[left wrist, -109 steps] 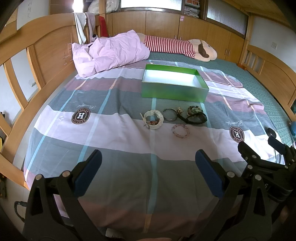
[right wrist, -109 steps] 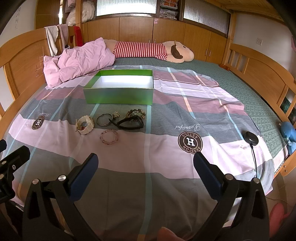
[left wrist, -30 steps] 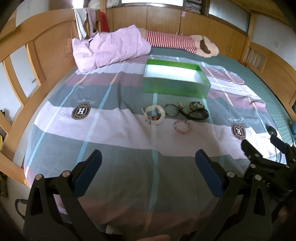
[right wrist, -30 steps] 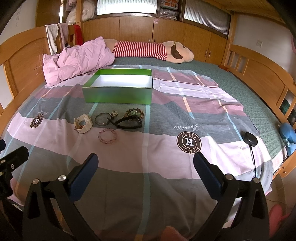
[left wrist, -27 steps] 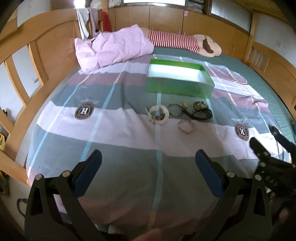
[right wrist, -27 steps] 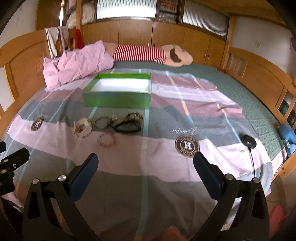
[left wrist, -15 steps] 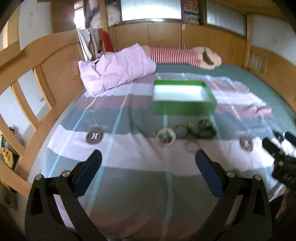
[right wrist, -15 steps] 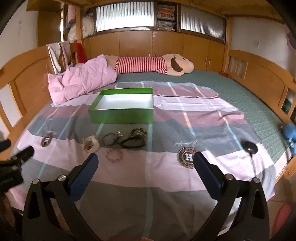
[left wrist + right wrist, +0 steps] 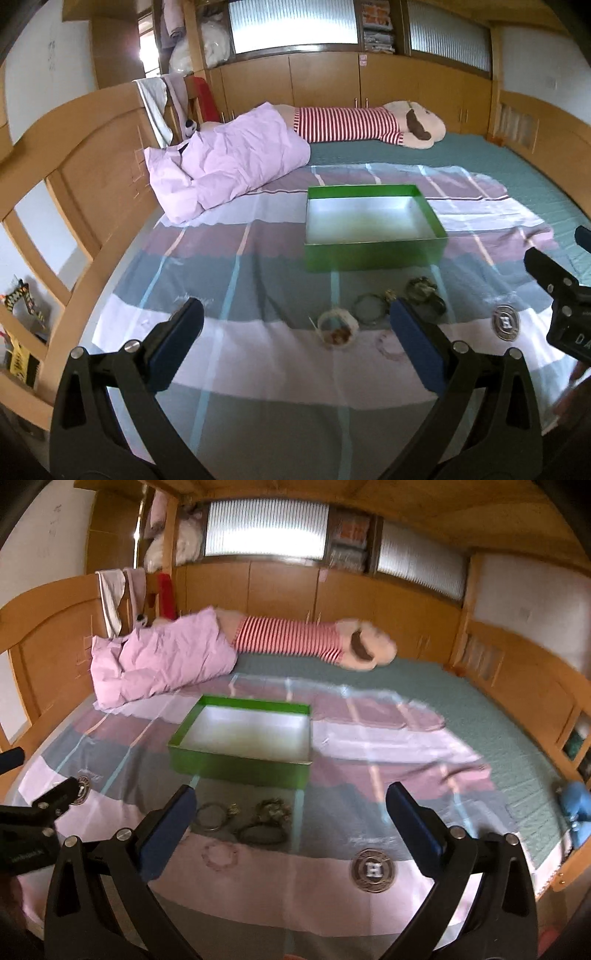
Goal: Organize jewelry
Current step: 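Move both grippers forward toward the jewelry in front of the green box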
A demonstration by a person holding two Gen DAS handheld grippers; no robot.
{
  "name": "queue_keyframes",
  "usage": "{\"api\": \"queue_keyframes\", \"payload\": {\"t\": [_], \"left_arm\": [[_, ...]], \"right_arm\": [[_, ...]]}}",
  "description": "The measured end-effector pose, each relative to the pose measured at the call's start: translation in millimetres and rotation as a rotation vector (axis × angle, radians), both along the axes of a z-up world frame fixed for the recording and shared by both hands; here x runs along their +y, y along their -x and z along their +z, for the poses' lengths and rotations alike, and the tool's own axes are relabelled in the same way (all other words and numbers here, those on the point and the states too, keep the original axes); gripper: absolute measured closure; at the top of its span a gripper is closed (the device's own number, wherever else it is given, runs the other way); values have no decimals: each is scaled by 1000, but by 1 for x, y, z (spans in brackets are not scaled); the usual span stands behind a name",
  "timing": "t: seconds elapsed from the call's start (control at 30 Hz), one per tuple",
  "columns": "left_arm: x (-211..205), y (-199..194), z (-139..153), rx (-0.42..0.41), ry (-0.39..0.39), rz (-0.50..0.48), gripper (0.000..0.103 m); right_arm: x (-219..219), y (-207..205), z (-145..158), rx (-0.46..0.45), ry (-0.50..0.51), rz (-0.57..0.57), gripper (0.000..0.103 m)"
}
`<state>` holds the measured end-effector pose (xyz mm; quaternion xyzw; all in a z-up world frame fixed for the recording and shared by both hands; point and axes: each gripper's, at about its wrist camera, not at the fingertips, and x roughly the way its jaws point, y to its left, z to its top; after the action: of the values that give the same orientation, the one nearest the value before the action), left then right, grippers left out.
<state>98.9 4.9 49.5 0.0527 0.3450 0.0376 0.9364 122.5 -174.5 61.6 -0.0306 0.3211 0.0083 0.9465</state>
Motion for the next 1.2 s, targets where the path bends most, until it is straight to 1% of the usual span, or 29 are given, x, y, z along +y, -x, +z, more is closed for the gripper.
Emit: {"api": "queue_keyframes", "payload": {"t": [0.03,0.1,0.17,0.2,0.27,0.3,0.33,0.4,0.43,0.5,0.53,0.57,0.67,0.7,0.77,0.8,0.87,0.9,0.93,1.0,1.1,1.2], "left_arm": [[-1,-6,-4,8,-8,-5,3],[-2,-21,-19,40,-17,-15,3],[1,-32,-34,65,-5,-12,3],[3,-37,-41,66,9,-10,3],[13,-47,-58,78,49,5,3],[19,-53,-67,96,82,11,3],[24,-58,-74,109,109,12,3],[31,-66,-85,124,151,-2,3],[32,-69,-89,129,152,-6,3],[31,-73,-97,139,127,-11,4],[30,-74,-101,136,135,-23,4],[30,-73,-104,135,150,-27,4],[30,-74,-114,171,207,-34,4],[29,-75,-117,184,208,-35,4],[24,-77,-122,194,182,-34,4],[23,-78,-124,194,174,-35,4],[22,-80,-128,198,155,-33,4],[22,-82,-131,201,149,-31,8],[22,-85,-135,216,145,-32,14],[23,-88,-139,238,144,-27,19],[25,-91,-145,260,155,-23,19],[24,-90,-148,266,140,-27,19]], "right_arm": [[-1,-8,-4,7,-18,-1,2],[-1,-19,-14,10,-14,-8,2],[-1,-28,-29,5,-15,12,2],[-1,-31,-39,7,-7,23,2],[1,-37,-62,43,32,57,2],[4,-40,-72,63,55,74,2],[8,-43,-84,88,105,77,2],[12,-49,-98,120,145,89,2],[14,-53,-105,144,148,105,2],[15,-56,-113,164,131,117,2],[15,-59,-114,172,113,123,3],[14,-61,-114,177,93,126,3],[10,-69,-114,191,45,150,7],[8,-72,-115,190,30,171,7],[6,-78,-121,200,42,178,7],[4,-80,-126,213,55,177,9],[3,-87,-138,259,97,173,20],[1,-89,-144,282,116,163,32],[-1,-93,-151,308,129,152,40],[-4,-97,-160,332,135,139,42],[-2,-103,-170,349,147,141,42],[0,-111,-183,386,153,141,43]]}}
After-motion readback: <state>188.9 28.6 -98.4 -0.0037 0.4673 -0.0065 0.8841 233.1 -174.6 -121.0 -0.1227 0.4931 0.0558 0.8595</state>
